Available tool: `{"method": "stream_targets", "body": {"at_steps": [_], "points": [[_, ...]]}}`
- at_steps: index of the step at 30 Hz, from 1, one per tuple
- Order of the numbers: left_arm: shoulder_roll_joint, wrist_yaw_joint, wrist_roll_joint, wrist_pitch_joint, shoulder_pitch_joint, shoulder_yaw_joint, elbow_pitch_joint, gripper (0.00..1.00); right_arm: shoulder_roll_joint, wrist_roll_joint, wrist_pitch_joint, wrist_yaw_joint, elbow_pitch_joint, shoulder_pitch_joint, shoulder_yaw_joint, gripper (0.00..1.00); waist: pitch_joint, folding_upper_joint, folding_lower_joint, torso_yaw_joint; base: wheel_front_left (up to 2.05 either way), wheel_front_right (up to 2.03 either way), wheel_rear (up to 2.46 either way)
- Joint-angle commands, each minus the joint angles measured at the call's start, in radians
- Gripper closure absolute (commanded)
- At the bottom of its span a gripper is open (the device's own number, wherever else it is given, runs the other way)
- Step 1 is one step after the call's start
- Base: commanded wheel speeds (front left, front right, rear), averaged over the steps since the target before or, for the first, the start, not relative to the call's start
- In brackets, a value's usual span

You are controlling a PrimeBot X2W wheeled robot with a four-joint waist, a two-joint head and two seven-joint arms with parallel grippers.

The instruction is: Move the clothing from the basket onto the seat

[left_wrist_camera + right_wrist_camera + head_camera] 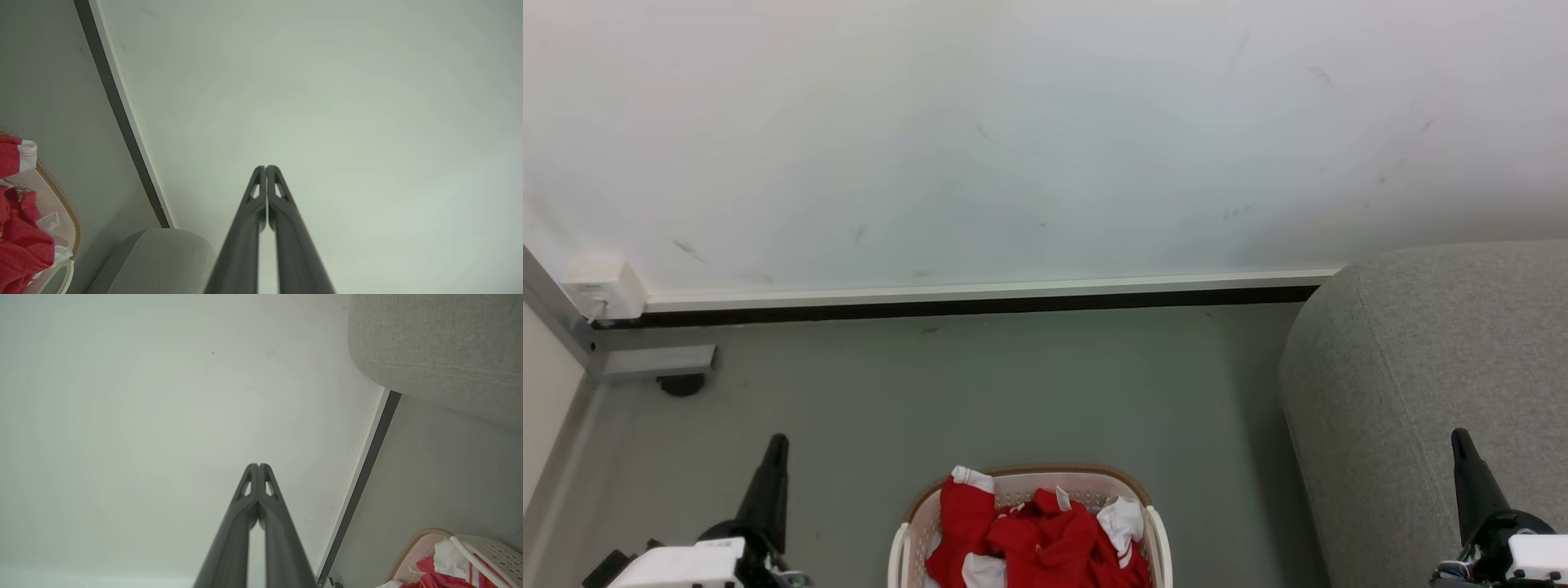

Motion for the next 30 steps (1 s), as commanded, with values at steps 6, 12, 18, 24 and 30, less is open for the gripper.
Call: {"method": "stream_targets", "body": {"at_steps": [6, 12, 18, 24, 30], "points": [[-0.007, 0.0, 0.005, -0.009, 0.017, -0.01, 0.023, 0.0, 0.007, -0.005, -0.008, 0.0, 0.017, 0.018, 0.005, 0.0, 0.0, 0.0, 0.0, 0.0, 0.0, 0.0, 0.0], [-0.006, 0.0, 0.028, -0.04, 0.013, -0.037, 0.032, 0.0, 0.006, -0.058, -0.039, 0.0, 0.001, 0.034, 0.012, 0.0, 0.0, 0.0, 0.0, 0.001, 0.0, 0.0, 0.0], [-0.005, 0.001, 0.098, -0.068, 0.007, -0.054, 0.038, 0.0, 0.005, -0.168, -0.068, 0.0, -0.023, 0.047, 0.016, 0.0, 0.0, 0.0, 0.0, 0.001, 0.0, 0.0, 0.0], [-0.004, 0.009, 0.205, -0.095, 0.006, -0.068, 0.031, 0.0, 0.004, -0.307, -0.095, 0.0, -0.054, 0.058, 0.022, 0.0, 0.001, 0.0, 0.0, 0.002, 0.0, 0.0, 0.0], [-0.003, 0.025, 0.329, -0.12, 0.011, -0.082, 0.013, 0.0, 0.003, -0.456, -0.12, 0.0, -0.084, 0.068, 0.033, 0.0, 0.001, 0.0, 0.0, 0.003, 0.0, 0.0, 0.0]]}}
